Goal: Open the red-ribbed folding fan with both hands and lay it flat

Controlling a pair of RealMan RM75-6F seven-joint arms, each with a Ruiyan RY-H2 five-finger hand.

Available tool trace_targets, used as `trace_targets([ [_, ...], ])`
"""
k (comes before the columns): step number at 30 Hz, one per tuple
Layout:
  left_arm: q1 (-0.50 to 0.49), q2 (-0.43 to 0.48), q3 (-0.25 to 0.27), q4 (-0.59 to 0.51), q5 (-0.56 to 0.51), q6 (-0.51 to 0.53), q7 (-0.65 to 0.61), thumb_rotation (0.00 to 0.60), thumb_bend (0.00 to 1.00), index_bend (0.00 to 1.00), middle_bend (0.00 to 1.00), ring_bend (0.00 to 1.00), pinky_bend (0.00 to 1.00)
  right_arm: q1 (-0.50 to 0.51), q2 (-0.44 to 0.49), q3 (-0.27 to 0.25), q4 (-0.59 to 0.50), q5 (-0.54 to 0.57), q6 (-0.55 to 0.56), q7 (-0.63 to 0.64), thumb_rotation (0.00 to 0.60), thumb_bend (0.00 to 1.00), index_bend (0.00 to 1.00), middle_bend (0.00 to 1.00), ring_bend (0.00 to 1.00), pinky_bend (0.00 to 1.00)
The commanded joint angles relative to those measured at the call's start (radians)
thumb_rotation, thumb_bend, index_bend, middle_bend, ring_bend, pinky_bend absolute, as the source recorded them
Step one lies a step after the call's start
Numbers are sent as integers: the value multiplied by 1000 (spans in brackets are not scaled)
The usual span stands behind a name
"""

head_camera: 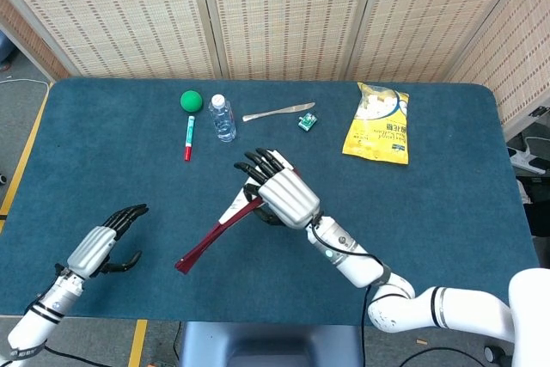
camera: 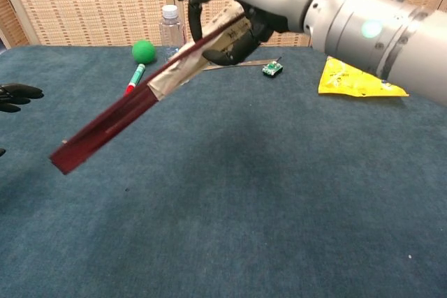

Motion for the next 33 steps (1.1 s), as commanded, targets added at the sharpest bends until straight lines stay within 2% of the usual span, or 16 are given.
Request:
trace_targets([
  [1, -45, -58, 7, 60, 14, -14, -143, 600, 422, 0, 0, 0, 99, 26, 9, 44, -51, 55, -9, -4, 600, 339, 777, 116, 0, 0],
  [7, -73, -124, -26, 91, 19, 56, -299, 600, 418, 0, 0, 0, 115, 75, -31, 103, -91, 180, -39, 35, 600, 340, 777, 116, 0, 0],
  [14, -106, -230, -134, 129, -54, 112, -280, 600, 414, 0, 0, 0, 120, 117, -90, 122, -99, 249, -29, 54, 600, 339, 777, 116, 0, 0],
  [19, -127, -281, -175, 163, -96, 111, -262, 600, 414, 0, 0, 0, 120, 132, -108, 133, -101, 295, -17, 60, 600, 339, 777, 116, 0, 0],
  [24, -128, -312, -179, 193, -106, 129, -261, 600, 413, 0, 3, 0, 122, 139, -104, 134, -98, 320, -10, 65, 600, 340, 777, 116, 0, 0],
  [33, -114, -361, -191, 199, -125, 182, -317, 600, 400, 0, 68, 1, 151, 158, -131, 125, -54, 345, -16, 101, 600, 340, 777, 116, 0, 0],
])
